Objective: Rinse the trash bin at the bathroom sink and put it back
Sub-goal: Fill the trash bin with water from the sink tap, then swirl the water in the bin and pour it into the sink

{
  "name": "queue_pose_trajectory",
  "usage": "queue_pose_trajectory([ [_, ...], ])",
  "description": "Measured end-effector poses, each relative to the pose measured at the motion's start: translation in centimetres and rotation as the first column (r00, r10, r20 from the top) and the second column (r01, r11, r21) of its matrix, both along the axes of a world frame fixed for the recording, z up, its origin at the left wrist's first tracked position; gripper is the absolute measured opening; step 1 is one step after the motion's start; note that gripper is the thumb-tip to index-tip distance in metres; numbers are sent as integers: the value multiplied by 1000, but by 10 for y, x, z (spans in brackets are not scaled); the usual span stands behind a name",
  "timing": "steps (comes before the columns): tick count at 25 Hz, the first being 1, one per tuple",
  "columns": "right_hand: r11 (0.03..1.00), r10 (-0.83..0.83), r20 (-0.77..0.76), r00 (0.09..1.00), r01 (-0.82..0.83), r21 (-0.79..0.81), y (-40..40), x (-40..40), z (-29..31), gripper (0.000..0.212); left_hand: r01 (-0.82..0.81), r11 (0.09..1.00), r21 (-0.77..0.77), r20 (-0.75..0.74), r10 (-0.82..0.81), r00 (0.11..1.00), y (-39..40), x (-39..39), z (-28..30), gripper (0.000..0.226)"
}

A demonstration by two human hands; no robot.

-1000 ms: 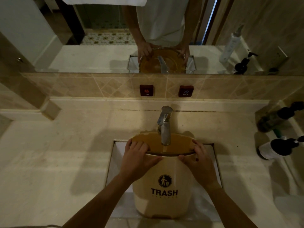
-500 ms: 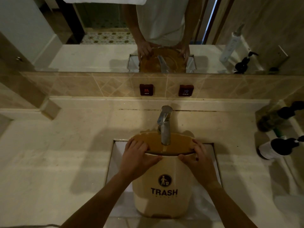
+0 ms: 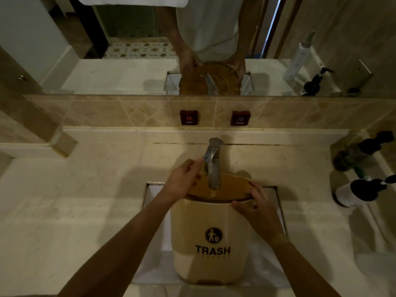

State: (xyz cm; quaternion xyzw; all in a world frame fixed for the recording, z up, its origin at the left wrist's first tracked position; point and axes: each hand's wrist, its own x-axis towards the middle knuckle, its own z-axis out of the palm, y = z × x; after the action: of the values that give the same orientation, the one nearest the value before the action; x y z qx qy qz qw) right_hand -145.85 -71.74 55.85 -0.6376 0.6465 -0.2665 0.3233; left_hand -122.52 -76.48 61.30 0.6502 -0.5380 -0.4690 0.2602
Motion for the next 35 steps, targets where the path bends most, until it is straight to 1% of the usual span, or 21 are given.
queue_pose_trajectory([
  [2, 1000, 19, 2, 1000, -19, 9, 0, -2, 1, 74, -26, 998, 59, -155, 35, 987, -24, -13, 13, 39],
  [3, 1000, 25, 5, 1000, -25, 17, 0, -2, 2, 73, -26, 997, 76, -193, 40, 980, -32, -18, 15, 37],
  [7, 999, 18, 47, 999, -20, 38, 0, -3, 2, 69, -22, 990, 136, -286, 61, 956, -43, -27, 7, 32],
  [10, 1000, 13, 48, 999, -14, 26, -1, -3, 1, 71, -32, 992, 121, -330, 70, 941, -42, -25, 4, 29],
  [12, 1000, 16, 46, 999, -17, 22, -1, -2, 1, 73, 22, 998, 58, -259, -6, 966, -35, -20, -2, 28],
  [15, 999, 26, 75, 997, -28, 32, 0, -3, -1, 74, 148, 989, -29, -87, -150, 985, -29, -12, -8, 23],
  [16, 999, 18, 104, 994, -22, 42, 0, -4, -3, 70, 154, 986, -66, -6, -154, 988, -28, -6, -11, 23],
  [17, 998, -8, 141, 990, 0, 58, -1, -6, -5, 59, 135, 984, -120, 89, -124, 988, -24, 0, -15, 25],
  [18, 995, -68, 193, 979, 53, 79, -2, -7, -4, 44, 79, 981, -178, 172, -48, 984, -18, 10, -24, 27],
  [19, 984, -161, 269, 950, 132, 121, -4, -8, -5, 30, -8, 975, -223, 199, 54, 979, -9, 21, -34, 30],
  [20, 963, -250, 361, 898, 193, 189, -7, -9, -6, 23, -115, 971, -211, 136, 146, 980, 3, 32, -45, 32],
  [21, 938, -314, 448, 837, 203, 280, -11, -9, -7, 25, -216, 968, -127, 1, 217, 976, 17, 39, -54, 35],
  [23, 876, -416, 575, 705, 139, 462, -18, -4, -9, 32, -333, 940, 80, -268, 342, 901, 39, 35, -69, 34],
  [24, 863, -444, 601, 665, 135, 487, -20, -1, -12, 33, -389, 913, 120, -343, 406, 847, 43, 28, -73, 26],
  [25, 870, -448, 615, 648, 157, 468, -22, 4, -14, 32, -451, 886, 108, -365, 457, 811, 43, 21, -74, 16],
  [28, 897, -436, 639, 634, 251, 363, -12, 14, -13, 26, -603, 797, -23, -323, 565, 759, 44, 9, -70, 10],
  [29, 893, -449, 653, 610, 273, 358, -7, 16, -15, 28, -600, 795, -92, -302, 552, 777, 46, 8, -67, 10],
  [30, 878, -478, 660, 579, 290, 381, -1, 17, -16, 35, -565, 807, -172, -252, 518, 817, 46, 9, -62, 12],
  [32, 829, -558, 667, 493, 314, 462, 9, 20, -20, 44, -431, 834, -344, -95, 426, 900, 47, 9, -42, 14],
  [33, 815, -579, 680, 450, 317, 485, 13, 22, -21, 43, -383, 836, -394, -56, 394, 917, 47, 7, -30, 14],
  [35, 784, -620, 702, 349, 314, 536, 20, 29, -20, 39, -349, 848, -398, -32, 368, 929, 47, 3, -4, 19],
])
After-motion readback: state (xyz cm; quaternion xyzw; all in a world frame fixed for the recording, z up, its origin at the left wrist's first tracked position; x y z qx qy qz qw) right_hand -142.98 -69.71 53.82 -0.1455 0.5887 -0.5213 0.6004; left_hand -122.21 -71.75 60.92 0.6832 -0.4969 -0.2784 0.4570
